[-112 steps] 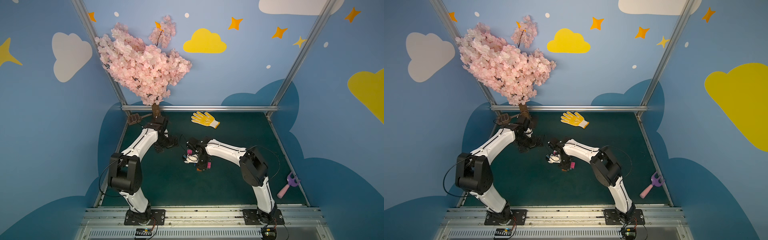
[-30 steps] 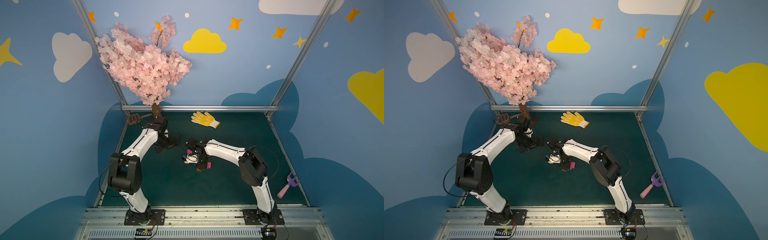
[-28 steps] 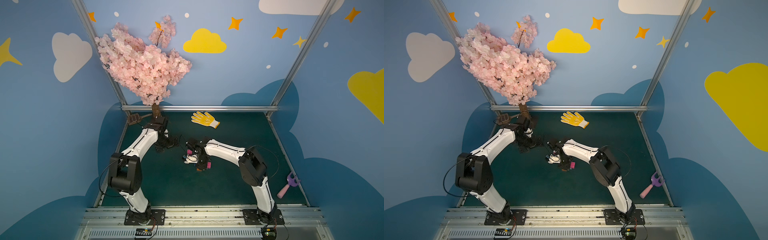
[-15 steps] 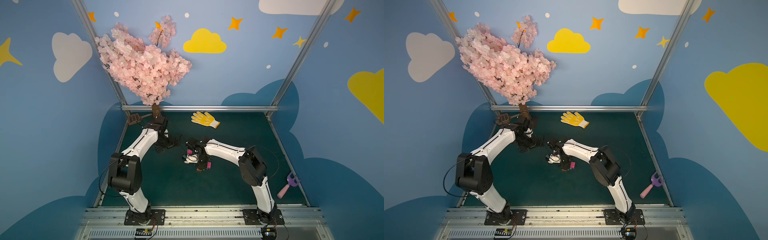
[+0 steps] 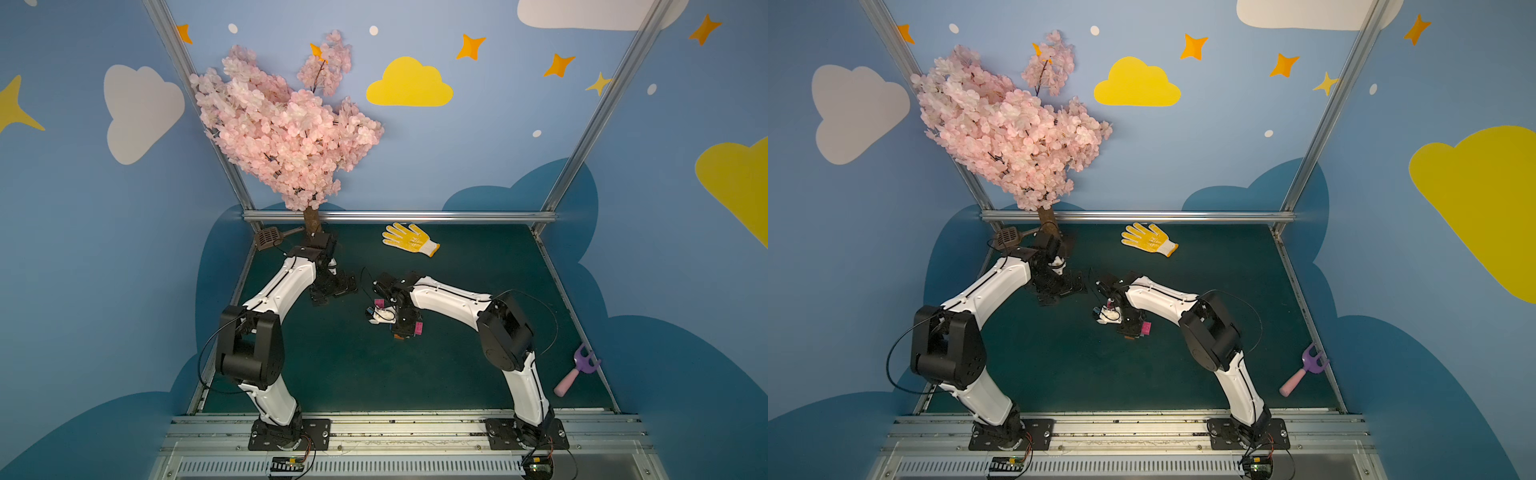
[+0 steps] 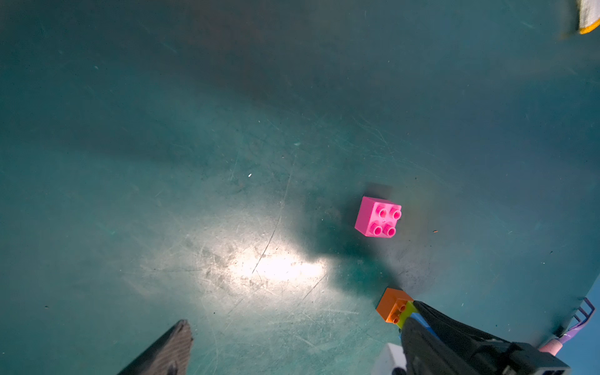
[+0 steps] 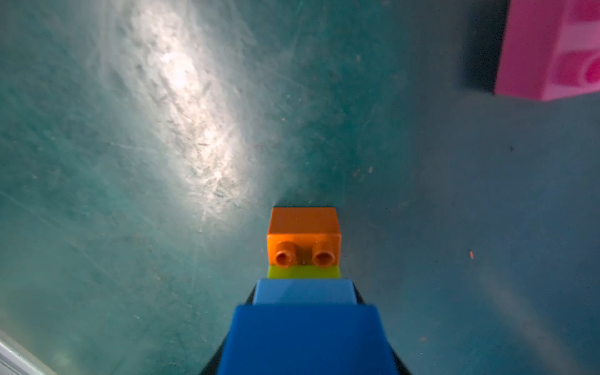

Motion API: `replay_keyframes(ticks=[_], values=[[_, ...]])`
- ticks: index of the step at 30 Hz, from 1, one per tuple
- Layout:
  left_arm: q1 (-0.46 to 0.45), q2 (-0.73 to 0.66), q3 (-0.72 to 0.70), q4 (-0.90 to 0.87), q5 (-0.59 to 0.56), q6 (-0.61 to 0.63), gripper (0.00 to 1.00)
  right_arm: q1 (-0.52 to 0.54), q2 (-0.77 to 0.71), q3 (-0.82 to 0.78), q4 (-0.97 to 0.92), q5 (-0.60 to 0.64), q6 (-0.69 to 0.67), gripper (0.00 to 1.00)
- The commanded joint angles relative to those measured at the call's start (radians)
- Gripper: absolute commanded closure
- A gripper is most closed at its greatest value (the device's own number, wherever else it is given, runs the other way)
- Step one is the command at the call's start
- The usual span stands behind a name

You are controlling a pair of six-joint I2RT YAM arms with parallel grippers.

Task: Assemble the letter y with lego
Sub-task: Assemble the lego brick with the lego brick, then pick up the lego brick from the center of the board.

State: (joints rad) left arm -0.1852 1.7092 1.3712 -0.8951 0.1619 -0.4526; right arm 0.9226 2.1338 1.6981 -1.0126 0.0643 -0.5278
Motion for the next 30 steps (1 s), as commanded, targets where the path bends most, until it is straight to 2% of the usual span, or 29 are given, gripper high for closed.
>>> replay_keyframes(ticks=[1, 11, 17, 30], values=[[0.004, -0.011, -0.011, -0.005, 0.006, 0.004, 0.0, -0.008, 0.029, 0.009, 0.001, 0.032, 0.002, 0.65], [0.004, -0.011, -0.011, -0.005, 0.007, 0.004, 0.0, -0.007, 0.038, 0.017, -0.004, 0.02, 0.0, 0.64], [0.004, -0.011, -0.011, -0.005, 0.007, 0.004, 0.0, -0.006, 0.039, 0.018, -0.003, 0.016, -0.001, 0.6], [0.006, -0.011, -0.012, -0.005, 0.005, 0.002, 0.0, -0.005, 0.047, 0.033, -0.003, 0.007, 0.006, 0.6]])
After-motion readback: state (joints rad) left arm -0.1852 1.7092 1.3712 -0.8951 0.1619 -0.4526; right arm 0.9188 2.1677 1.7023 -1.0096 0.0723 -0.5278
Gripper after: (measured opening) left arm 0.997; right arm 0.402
